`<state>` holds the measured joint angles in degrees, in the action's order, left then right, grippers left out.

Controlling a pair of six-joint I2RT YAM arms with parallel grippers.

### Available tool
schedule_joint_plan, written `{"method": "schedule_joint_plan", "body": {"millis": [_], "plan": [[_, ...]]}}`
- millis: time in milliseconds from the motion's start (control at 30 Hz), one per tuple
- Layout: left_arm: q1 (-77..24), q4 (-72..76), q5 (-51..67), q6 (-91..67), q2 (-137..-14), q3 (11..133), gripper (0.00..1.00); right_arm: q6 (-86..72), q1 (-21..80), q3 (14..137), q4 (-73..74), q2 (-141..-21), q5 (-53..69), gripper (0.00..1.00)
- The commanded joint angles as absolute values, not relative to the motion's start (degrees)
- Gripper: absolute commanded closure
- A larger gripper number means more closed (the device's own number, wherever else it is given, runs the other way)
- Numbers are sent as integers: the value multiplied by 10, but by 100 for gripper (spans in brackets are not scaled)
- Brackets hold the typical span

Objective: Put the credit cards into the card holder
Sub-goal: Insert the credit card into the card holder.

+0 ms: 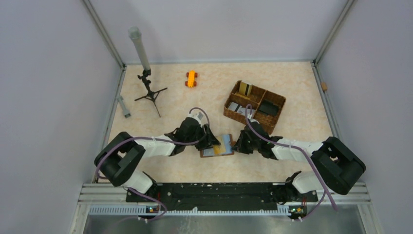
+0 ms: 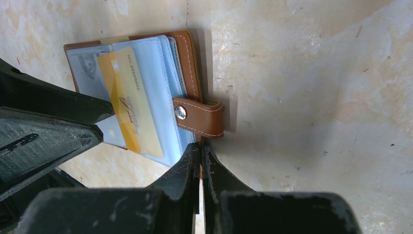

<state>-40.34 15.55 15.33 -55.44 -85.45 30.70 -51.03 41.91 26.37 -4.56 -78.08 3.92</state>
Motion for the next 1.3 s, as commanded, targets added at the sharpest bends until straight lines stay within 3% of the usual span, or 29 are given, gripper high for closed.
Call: {"method": "schedule_joint_plan", "body": {"millis": [0, 700, 867, 933, 1067, 1167, 1267], "plan": [[-417, 147, 135, -554, -880, 319, 47, -494, 426, 265, -22, -787, 9, 100], [-456, 156, 121, -543, -917, 391, 48, -493, 426, 268, -15, -785, 3, 100], [-456, 120, 95, -518, -880, 392, 43, -484, 426, 285, 37, -753, -26, 100], [-456, 81, 70, -499, -850, 396, 39, -475, 426, 293, 61, -726, -37, 84], [-452, -21, 22, -470, -787, 406, 28, -454, 425, 311, 107, -658, -52, 62], [-446, -66, -13, -456, -744, 396, 25, -437, 425, 313, 111, -615, -40, 56], [-434, -92, -32, -452, -721, 374, 25, -430, 426, 305, 74, -606, 5, 59]]}}
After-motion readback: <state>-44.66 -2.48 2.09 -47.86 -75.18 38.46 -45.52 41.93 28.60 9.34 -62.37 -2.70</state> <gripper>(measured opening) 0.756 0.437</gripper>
